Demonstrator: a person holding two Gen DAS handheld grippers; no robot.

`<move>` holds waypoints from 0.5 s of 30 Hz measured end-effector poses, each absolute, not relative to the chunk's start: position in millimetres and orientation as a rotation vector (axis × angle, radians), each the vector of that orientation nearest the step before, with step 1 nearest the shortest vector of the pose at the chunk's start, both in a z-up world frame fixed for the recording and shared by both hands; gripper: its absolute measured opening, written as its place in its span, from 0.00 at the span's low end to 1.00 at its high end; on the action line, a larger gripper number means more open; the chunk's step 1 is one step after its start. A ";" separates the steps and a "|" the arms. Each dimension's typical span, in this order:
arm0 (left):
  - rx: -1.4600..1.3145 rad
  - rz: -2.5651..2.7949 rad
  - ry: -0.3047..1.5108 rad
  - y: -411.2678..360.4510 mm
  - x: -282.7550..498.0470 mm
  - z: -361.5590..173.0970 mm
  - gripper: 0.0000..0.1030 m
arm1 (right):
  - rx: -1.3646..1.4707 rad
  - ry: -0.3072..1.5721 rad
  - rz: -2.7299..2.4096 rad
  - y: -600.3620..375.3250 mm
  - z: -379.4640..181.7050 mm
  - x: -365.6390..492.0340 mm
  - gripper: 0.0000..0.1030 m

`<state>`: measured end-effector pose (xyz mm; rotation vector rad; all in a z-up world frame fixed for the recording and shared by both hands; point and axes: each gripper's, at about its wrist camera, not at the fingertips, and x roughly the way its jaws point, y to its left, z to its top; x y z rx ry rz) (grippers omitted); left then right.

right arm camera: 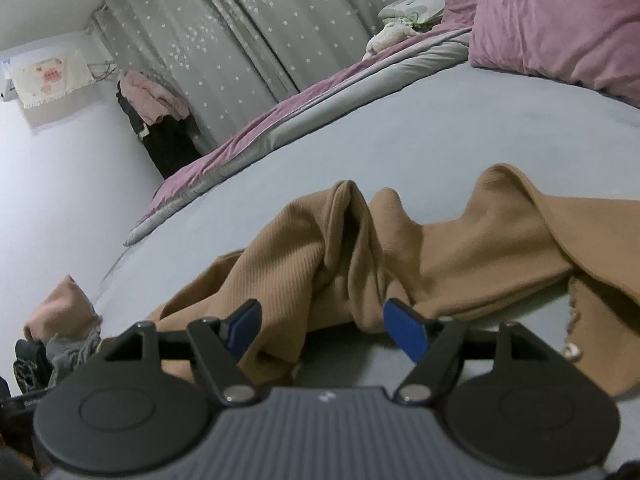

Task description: Fold clothes

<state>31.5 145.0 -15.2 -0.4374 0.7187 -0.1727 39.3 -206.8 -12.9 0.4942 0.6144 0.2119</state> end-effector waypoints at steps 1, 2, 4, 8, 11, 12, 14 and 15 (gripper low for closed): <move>-0.408 -0.187 0.733 141.1 29.3 -16.1 0.47 | 0.489 0.615 0.210 -207.9 -12.3 36.7 0.70; -0.379 -0.197 0.744 137.3 26.5 -16.5 0.47 | 0.485 0.616 0.209 -208.8 -11.8 34.3 0.71; -0.316 -0.203 0.760 130.1 21.5 -19.3 0.47 | 0.476 0.617 0.208 -209.5 -10.9 29.6 0.72; -0.283 -0.184 0.782 127.3 20.9 -26.6 0.46 | 0.456 0.626 0.212 -209.2 -10.9 25.6 0.72; -0.329 -0.169 0.773 134.7 19.1 -31.0 0.44 | 0.441 0.631 0.212 -208.9 -11.8 25.3 0.72; -0.346 -0.169 0.770 136.2 19.1 -32.3 0.39 | 0.438 0.631 0.211 -209.2 -12.5 26.0 0.72; -0.380 -0.172 0.767 137.5 20.7 -34.7 0.32 | 0.437 0.632 0.212 -209.4 -14.6 28.4 0.70; -0.394 -0.173 0.765 137.7 21.3 -36.1 0.26 | 0.439 0.634 0.216 -208.5 -15.7 29.9 0.68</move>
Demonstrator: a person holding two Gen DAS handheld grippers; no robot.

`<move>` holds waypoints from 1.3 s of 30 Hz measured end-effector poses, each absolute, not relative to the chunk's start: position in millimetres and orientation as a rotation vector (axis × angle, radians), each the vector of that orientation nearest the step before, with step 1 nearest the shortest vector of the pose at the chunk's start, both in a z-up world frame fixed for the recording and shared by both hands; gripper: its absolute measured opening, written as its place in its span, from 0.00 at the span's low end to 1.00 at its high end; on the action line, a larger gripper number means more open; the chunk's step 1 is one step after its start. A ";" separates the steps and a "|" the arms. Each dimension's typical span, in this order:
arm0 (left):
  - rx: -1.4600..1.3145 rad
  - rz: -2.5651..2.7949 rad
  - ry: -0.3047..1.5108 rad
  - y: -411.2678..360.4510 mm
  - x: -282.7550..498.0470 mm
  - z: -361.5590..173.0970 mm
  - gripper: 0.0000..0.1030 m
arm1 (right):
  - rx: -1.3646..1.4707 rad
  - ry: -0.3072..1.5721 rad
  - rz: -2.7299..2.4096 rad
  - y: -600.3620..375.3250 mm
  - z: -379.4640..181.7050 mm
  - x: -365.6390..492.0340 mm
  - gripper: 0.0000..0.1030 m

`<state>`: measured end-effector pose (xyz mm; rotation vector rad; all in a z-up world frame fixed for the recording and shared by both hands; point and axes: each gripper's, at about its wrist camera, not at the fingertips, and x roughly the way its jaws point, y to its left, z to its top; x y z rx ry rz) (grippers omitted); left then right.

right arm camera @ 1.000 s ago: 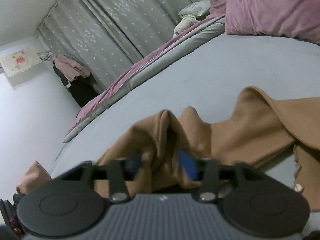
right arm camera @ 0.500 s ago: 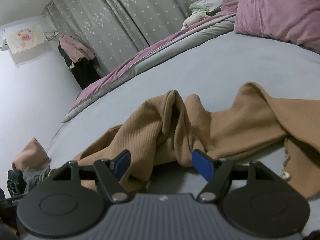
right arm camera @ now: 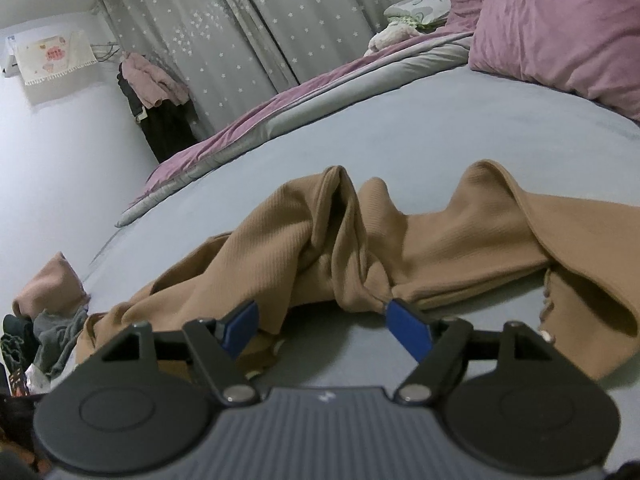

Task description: Fold clothes

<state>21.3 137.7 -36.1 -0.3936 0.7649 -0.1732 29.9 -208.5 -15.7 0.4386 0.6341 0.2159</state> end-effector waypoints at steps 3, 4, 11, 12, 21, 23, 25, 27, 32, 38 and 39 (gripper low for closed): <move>-0.397 -0.162 0.761 134.6 24.6 -38.8 0.17 | 0.427 0.647 0.224 -204.1 -20.8 36.0 0.58; -0.397 -0.158 0.758 134.0 25.5 -39.4 0.13 | 0.422 0.653 0.229 -201.6 -23.5 38.7 0.53; -0.425 -0.120 0.704 140.0 26.2 -34.3 0.07 | 0.452 0.698 0.268 -186.9 -40.1 55.2 0.39; -0.435 -0.118 0.692 141.8 25.8 -31.5 0.07 | 0.461 0.702 0.276 -185.1 -41.7 56.8 0.40; -0.514 -0.207 0.565 149.5 9.8 11.0 0.06 | 0.549 0.703 0.336 -182.6 -40.3 51.2 0.49; -0.531 -0.237 0.528 150.3 3.5 21.4 0.06 | 0.570 0.699 0.351 -184.1 -37.5 49.2 0.49; -0.544 -0.267 0.489 151.0 -2.7 31.5 0.06 | 0.558 0.691 0.355 -184.3 -32.3 46.8 0.49; -0.557 -0.295 0.446 152.9 -8.9 40.6 0.06 | 0.550 0.681 0.356 -185.2 -27.2 43.9 0.50; -0.575 -0.302 0.369 164.1 -23.1 55.6 0.06 | 0.549 0.662 0.357 -189.1 -15.1 36.2 0.53; -0.598 -0.224 0.320 184.8 -32.8 57.6 0.06 | 0.566 0.638 0.348 -199.0 -8.1 26.7 0.54; -0.607 -0.205 0.316 189.8 -32.5 56.1 0.06 | 0.570 0.634 0.345 -200.5 -8.0 25.7 0.54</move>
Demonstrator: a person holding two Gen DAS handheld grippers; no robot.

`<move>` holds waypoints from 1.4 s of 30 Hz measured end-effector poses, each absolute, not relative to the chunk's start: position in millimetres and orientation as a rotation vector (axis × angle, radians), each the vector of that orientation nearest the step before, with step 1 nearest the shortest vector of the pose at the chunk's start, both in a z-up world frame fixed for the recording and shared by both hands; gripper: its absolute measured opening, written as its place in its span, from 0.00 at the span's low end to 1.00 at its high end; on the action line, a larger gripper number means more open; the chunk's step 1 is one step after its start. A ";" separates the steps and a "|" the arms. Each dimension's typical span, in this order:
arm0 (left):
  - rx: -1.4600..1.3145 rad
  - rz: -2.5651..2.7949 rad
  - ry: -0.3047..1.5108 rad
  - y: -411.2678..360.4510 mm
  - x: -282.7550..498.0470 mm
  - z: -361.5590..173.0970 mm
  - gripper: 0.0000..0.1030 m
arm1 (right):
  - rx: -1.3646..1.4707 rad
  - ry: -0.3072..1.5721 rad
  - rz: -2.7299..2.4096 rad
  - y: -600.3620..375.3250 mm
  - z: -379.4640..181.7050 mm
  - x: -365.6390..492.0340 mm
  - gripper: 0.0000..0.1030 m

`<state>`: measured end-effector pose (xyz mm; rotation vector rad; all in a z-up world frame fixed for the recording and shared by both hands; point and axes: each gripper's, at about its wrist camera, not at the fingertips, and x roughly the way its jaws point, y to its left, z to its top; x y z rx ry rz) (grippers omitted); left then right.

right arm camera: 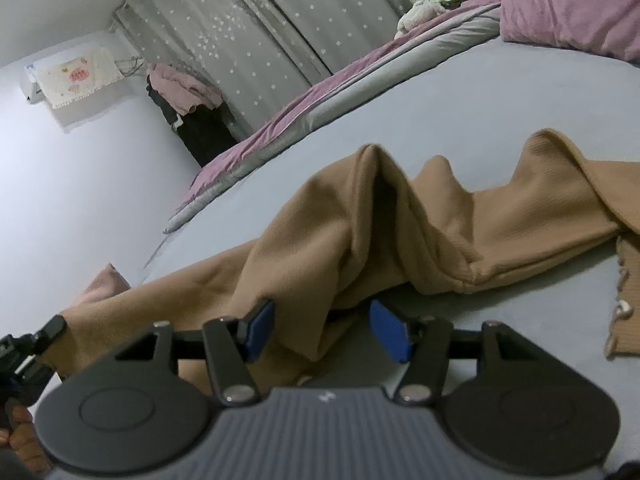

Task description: Fold clothes

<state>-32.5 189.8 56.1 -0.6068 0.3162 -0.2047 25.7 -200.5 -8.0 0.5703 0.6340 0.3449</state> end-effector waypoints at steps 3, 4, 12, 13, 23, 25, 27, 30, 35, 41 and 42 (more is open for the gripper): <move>-0.628 -0.148 0.312 201.8 -31.8 50.3 0.06 | 0.586 0.627 0.342 -203.2 -9.0 25.2 0.55; -0.633 -0.130 0.314 204.6 -30.0 47.6 0.06 | 0.594 0.626 0.344 -203.2 -9.9 26.0 0.55; -0.666 -0.023 0.364 219.0 -14.6 25.9 0.06 | 0.615 0.631 0.373 -191.8 -19.4 35.0 0.51; -0.671 -0.021 0.373 219.0 -12.9 23.8 0.06 | 0.616 0.641 0.378 -189.8 -20.8 36.8 0.42; -0.637 -0.071 0.390 210.1 -23.7 31.3 0.06 | 0.720 0.598 0.466 -205.0 3.9 21.8 0.14; -0.628 -0.088 0.390 208.6 -26.3 34.9 0.06 | 0.757 0.584 0.490 -210.9 10.9 14.1 0.12; -0.626 -0.112 0.392 207.6 -28.8 39.4 0.06 | 0.791 0.569 0.512 -216.2 17.7 6.3 0.11; -0.645 -0.182 0.417 204.3 -33.4 46.6 0.06 | 0.862 0.562 0.522 -229.4 24.4 -0.9 0.10; -0.692 -0.309 0.460 199.3 -43.2 58.3 0.06 | 1.003 0.548 0.530 -256.1 28.5 -8.3 0.10; -0.745 -0.328 0.492 200.9 -46.9 55.5 0.06 | 1.045 0.584 0.442 -265.6 28.4 -0.1 0.10; -0.743 -0.308 0.498 202.1 -45.3 52.1 0.06 | 1.035 0.589 0.425 -263.1 27.4 3.3 0.10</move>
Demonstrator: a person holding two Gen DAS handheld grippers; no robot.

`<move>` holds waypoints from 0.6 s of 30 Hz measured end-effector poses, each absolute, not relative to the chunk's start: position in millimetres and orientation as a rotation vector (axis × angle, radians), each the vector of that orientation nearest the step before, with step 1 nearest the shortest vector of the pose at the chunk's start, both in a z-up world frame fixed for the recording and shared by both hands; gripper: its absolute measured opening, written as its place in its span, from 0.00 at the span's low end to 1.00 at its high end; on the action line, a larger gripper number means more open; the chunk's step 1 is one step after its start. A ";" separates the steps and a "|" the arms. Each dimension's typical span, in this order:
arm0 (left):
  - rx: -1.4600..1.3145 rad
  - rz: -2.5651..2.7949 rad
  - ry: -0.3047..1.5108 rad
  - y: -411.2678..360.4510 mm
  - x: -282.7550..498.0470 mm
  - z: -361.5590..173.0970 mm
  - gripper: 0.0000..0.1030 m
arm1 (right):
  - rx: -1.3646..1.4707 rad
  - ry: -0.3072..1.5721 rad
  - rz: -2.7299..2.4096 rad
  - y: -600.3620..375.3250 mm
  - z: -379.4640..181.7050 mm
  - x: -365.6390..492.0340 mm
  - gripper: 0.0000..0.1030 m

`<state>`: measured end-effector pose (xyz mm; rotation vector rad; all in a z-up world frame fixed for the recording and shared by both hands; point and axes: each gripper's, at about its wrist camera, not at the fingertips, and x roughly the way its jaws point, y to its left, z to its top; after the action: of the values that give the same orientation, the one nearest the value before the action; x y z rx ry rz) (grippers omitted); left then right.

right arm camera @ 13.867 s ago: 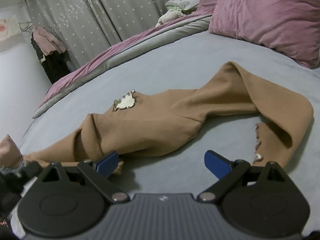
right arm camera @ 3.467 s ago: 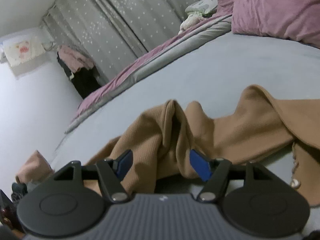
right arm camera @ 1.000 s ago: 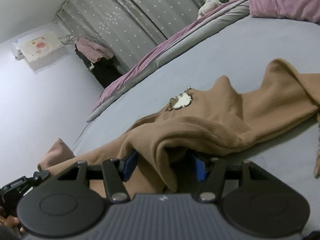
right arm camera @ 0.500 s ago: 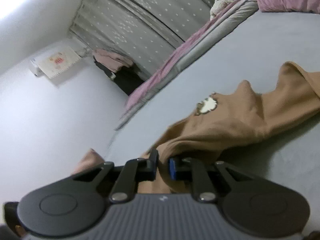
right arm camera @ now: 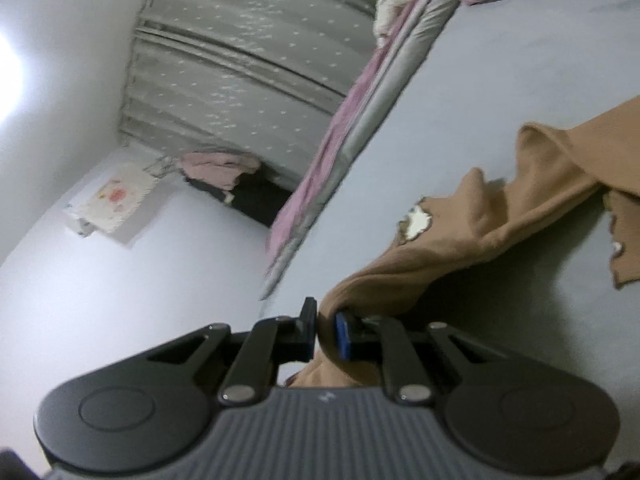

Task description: Fold clothes

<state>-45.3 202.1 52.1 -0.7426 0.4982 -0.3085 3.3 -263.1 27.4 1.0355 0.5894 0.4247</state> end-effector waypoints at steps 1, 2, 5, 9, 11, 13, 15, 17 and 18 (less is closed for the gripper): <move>-0.740 -0.287 0.504 203.8 -43.5 48.5 0.06 | 1.029 0.594 0.410 -260.8 25.8 7.5 0.10; -0.737 -0.266 0.509 205.5 -41.6 44.8 0.06 | 1.030 0.596 0.397 -258.2 23.6 12.8 0.10; -0.734 -0.200 0.524 210.4 -33.8 32.5 0.06 | 1.052 0.582 0.361 -253.0 12.8 30.3 0.10; -0.758 -0.134 0.552 216.8 -21.9 14.0 0.06 | 1.083 0.566 0.307 -247.7 -6.6 54.9 0.13; -0.757 -0.104 0.562 219.6 -17.5 5.5 0.06 | 1.088 0.569 0.278 -243.3 -17.8 65.9 0.13; -0.734 -0.071 0.572 221.6 -13.4 -2.2 0.06 | 1.084 0.581 0.251 -238.5 -30.1 76.2 0.14; -0.713 -0.048 0.586 223.8 -9.5 -11.2 0.06 | 1.069 0.601 0.228 -234.0 -40.6 83.9 0.24; -0.702 -0.032 0.606 225.4 -4.4 -20.4 0.06 | 1.050 0.620 0.205 -231.2 -48.3 86.5 0.35; -0.699 -0.024 0.618 226.1 -2.1 -25.2 0.06 | 1.051 0.628 0.202 -230.6 -51.3 86.6 0.37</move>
<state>-2.1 226.1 -25.2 -0.6993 0.6176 -0.0244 86.6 -230.6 -51.3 1.0513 0.6281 0.2023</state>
